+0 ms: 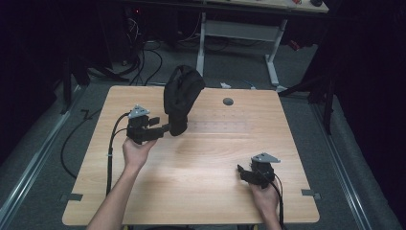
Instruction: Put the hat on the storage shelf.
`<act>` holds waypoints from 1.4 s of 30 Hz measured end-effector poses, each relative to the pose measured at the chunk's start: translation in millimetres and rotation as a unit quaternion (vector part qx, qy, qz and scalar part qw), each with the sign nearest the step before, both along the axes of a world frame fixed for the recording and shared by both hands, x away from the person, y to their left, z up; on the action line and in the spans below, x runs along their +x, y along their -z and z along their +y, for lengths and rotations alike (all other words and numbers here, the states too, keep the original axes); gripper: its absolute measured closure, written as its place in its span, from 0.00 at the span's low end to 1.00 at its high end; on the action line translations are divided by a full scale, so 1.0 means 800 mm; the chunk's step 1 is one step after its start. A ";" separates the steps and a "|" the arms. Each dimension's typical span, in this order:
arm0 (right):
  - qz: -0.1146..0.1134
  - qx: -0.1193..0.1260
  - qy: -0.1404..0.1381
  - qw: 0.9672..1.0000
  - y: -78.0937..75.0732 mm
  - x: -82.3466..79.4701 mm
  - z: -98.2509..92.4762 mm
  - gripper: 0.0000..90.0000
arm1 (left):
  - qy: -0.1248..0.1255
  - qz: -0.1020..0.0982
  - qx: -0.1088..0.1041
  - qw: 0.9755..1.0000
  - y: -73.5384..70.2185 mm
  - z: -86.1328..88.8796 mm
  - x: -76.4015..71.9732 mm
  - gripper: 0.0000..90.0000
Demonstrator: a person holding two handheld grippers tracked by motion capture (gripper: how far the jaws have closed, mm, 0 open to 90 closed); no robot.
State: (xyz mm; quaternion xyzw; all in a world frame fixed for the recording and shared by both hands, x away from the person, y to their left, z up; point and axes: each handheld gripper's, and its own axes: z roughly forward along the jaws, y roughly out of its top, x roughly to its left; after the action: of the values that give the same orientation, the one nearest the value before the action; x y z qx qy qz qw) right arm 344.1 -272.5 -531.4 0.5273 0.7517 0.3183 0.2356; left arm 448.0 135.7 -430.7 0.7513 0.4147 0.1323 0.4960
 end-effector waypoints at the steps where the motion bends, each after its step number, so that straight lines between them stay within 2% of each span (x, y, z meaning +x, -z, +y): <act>1: 0.001 0.000 0.000 1.000 0.000 0.000 0.000 0.38 | 0.000 -0.002 -0.001 1.000 -0.002 0.003 -0.003 0.45; 18: 0.001 -0.001 0.000 1.000 0.000 0.000 0.000 0.38 | -0.007 -0.001 -0.014 1.000 -0.010 0.028 -0.024 0.42; 23: 0.000 -0.001 0.000 1.000 0.000 0.000 0.000 0.38 | -0.008 0.004 -0.015 1.000 -0.008 0.033 -0.029 0.42; 27: 0.000 -0.001 -0.001 1.000 0.000 0.000 0.000 0.38 | -0.004 0.009 -0.025 1.000 -0.008 0.038 -0.035 0.44; 42: 0.001 -0.001 -0.001 1.000 0.000 0.000 0.000 0.38 | -0.013 -0.001 -0.031 0.999 -0.006 0.053 -0.055 0.43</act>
State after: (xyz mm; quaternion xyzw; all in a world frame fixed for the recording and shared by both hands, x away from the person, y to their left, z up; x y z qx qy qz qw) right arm 344.0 -272.4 -531.3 0.5268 0.7526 0.3173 0.2354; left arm 403.7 177.7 -426.2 0.7299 0.4279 0.1265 0.5178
